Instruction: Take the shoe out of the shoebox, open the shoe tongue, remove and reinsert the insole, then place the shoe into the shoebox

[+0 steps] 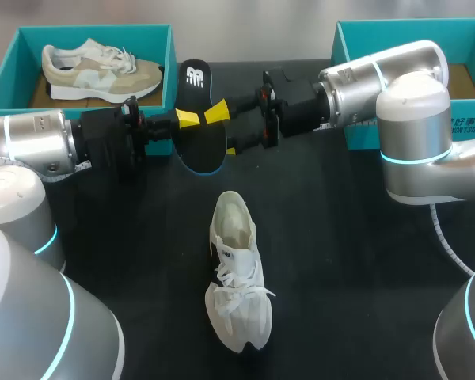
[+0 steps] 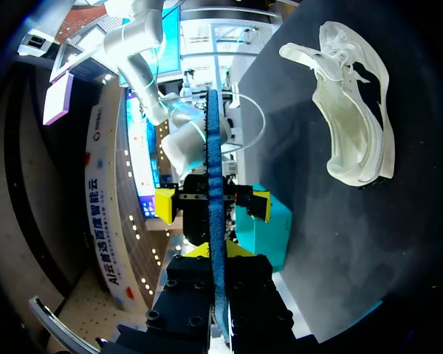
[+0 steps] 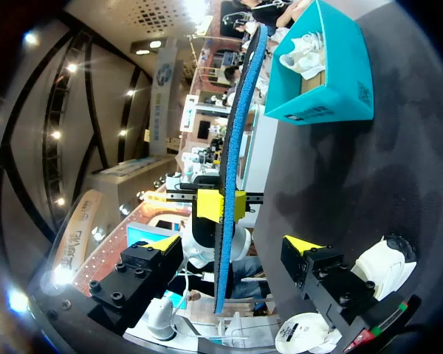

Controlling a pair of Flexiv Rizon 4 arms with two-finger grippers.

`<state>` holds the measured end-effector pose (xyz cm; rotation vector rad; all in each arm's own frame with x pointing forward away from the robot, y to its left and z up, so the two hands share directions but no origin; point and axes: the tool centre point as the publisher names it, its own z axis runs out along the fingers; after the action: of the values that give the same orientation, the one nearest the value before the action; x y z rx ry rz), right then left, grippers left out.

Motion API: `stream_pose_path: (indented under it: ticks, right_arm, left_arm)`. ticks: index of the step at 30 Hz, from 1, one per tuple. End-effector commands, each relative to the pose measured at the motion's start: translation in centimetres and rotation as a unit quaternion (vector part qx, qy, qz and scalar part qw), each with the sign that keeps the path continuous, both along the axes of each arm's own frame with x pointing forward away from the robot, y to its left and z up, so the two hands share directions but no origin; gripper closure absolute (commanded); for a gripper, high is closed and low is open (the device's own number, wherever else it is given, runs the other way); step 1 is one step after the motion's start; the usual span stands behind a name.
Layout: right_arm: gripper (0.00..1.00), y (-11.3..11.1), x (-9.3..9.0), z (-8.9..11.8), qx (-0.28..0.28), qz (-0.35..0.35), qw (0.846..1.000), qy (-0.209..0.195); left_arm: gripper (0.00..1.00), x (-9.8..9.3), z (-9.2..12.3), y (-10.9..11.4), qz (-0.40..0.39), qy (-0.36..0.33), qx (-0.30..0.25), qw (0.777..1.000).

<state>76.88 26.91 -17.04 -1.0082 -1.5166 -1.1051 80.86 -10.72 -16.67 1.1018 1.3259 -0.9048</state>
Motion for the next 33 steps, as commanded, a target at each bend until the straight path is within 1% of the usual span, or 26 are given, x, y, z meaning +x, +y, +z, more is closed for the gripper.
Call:
stream_pose_path:
  ticks: [1, 2, 5, 7, 11, 17, 22, 25, 33]
  right_arm:
    - [0.36, 0.29, -0.09, -0.36, 0.001, -0.002, 1.0, -0.001]
    - [0.39, 0.3, -0.09, -0.41, 0.002, 0.0, 1.0, -0.004]
    - [0.42, 0.27, -0.16, -0.64, 0.003, 0.002, 1.0, -0.008]
    - [0.51, 0.26, -0.16, -0.69, 0.004, 0.002, 1.0, -0.009]
    - [0.5, 0.24, -0.15, -0.71, 0.004, 0.005, 1.0, -0.011]
    - [0.53, 0.16, -0.28, -0.68, 0.005, 0.003, 1.0, -0.013]
    - [0.6, 0.17, -0.31, -0.6, 0.004, 0.003, 1.0, -0.014]
    - [0.62, 0.16, -0.33, -0.59, 0.004, 0.003, 1.0, -0.014]
    - [0.63, 0.15, -0.31, -0.64, 0.007, 0.004, 1.0, -0.01]
  left_arm:
    - [1.0, 0.19, -0.37, -0.42, 0.005, 0.0, -0.002, 1.0]
    - [1.0, 0.21, -0.4, -0.42, 0.007, 0.0, -0.003, 1.0]
    - [1.0, 0.23, -0.45, -0.46, 0.01, 0.001, -0.004, 1.0]
    - [1.0, 0.21, -0.5, -0.54, 0.012, 0.001, -0.004, 1.0]
    - [1.0, 0.13, -0.53, -0.63, 0.013, 0.001, -0.004, 1.0]
    - [1.0, 0.13, -0.53, -0.63, 0.013, 0.001, -0.004, 1.0]
    - [1.0, 0.13, -0.53, -0.63, 0.013, 0.001, -0.004, 1.0]
    - [1.0, 0.13, -0.53, -0.63, 0.013, 0.001, -0.004, 1.0]
    - [1.0, 0.13, -0.53, -0.63, 0.013, 0.001, -0.004, 1.0]
